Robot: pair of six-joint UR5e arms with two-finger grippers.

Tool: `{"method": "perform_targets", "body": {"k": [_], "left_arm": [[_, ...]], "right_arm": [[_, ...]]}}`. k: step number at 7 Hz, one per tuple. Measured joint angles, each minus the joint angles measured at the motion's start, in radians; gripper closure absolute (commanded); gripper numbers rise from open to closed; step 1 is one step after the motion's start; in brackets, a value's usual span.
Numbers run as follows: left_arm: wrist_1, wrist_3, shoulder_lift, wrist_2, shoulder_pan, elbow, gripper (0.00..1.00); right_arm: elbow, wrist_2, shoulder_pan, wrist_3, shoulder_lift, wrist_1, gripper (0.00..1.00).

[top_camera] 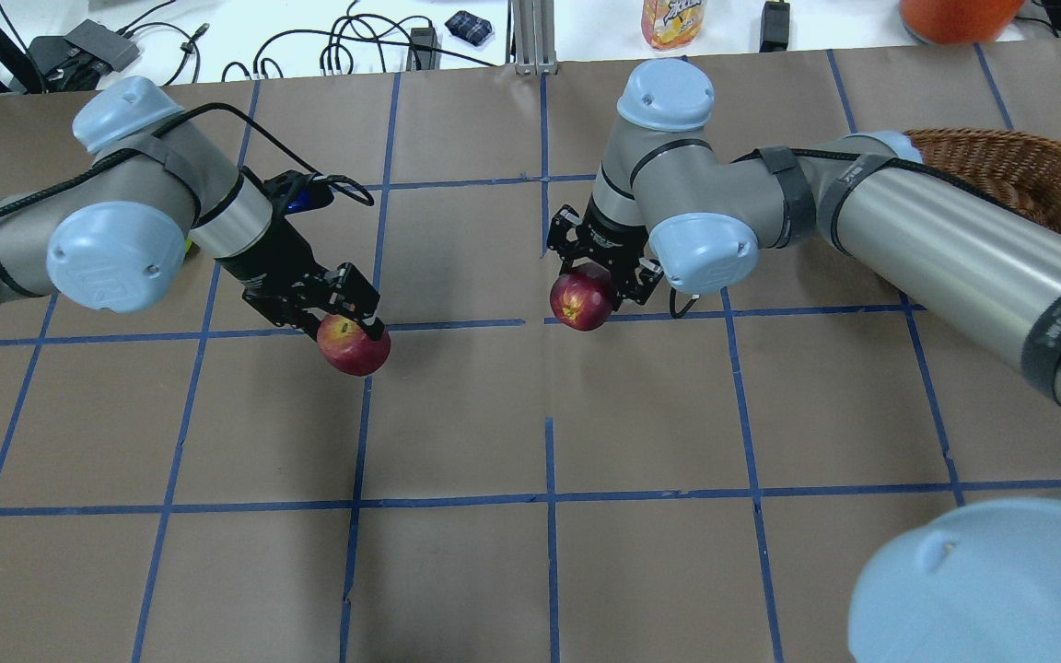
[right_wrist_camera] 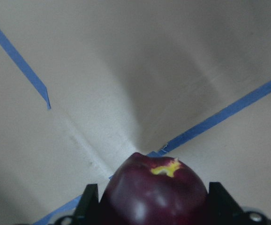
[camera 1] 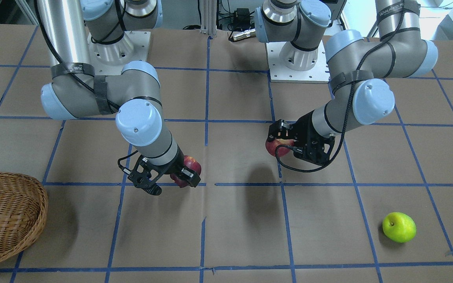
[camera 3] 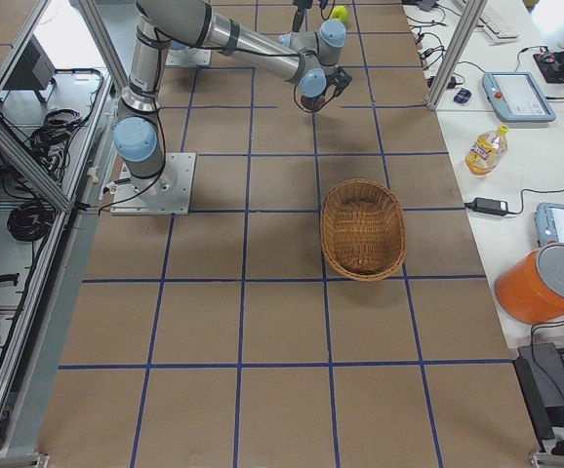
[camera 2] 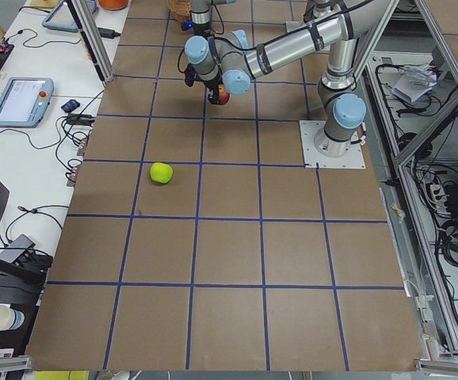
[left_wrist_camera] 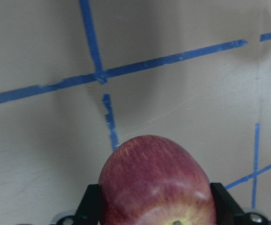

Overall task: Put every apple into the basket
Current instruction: 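Carry the dark apple basketward with the right while the left sets down the red apple, then release the dark apple into the basket while the left reaches the green apple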

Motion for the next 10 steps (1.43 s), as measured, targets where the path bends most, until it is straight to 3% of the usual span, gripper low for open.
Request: {"method": "perform_targets", "body": {"k": [2,4,5,6,8,9,10], "left_arm": [[0.134,-0.188,-0.012,0.000,-0.135,-0.033,0.73],[0.320,-0.365,-0.060,0.016,-0.300,-0.058,0.70],[0.376,-0.414,-0.093,0.035,-0.357,-0.058,0.06],[0.421,-0.457,-0.120,0.044,-0.389,-0.057,0.00],[0.452,-0.487,-0.130,0.050,-0.391,-0.034,0.00],[0.389,-0.457,-0.116,0.052,-0.338,0.016,0.00],[0.226,-0.352,-0.094,0.060,-0.226,0.095,0.00]], "right_arm": [[-0.001,-0.151,-0.111,-0.203,-0.097,0.093,1.00],[-0.001,-0.227,-0.342,-0.440,-0.144,0.110,1.00],[0.000,-0.251,-0.446,-0.602,-0.146,0.079,1.00],[-0.001,-0.262,-0.542,-0.781,-0.138,0.028,1.00],[-0.028,-0.267,-0.695,-1.046,-0.068,-0.089,1.00],[-0.066,-0.269,-0.726,-1.114,-0.007,-0.162,1.00],[-0.121,-0.270,-0.739,-1.146,0.060,-0.200,1.00]]}}
